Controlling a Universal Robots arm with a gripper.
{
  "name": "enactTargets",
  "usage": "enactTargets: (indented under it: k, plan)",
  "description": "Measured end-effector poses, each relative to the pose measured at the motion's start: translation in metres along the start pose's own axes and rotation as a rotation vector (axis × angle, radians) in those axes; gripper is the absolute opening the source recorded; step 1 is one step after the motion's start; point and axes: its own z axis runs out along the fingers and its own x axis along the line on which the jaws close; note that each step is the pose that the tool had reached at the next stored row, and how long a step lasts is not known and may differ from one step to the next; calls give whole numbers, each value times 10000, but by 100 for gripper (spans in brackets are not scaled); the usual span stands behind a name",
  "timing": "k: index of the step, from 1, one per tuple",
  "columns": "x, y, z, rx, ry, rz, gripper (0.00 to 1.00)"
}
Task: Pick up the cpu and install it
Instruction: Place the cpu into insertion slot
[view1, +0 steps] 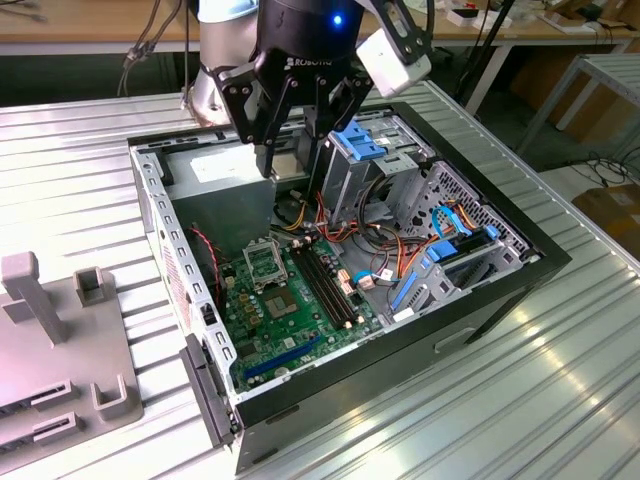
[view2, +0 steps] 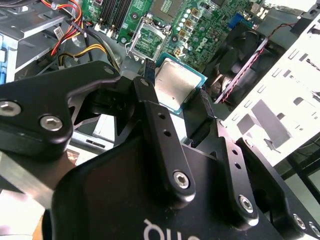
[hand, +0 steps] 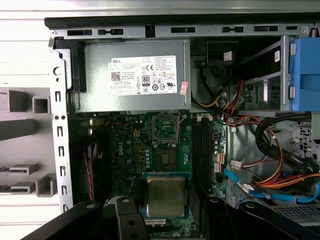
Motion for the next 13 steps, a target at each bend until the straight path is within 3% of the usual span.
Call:
enactTargets:
  k: [13]
  plan:
    - [-1, -25, 46, 0, 0, 2, 47]
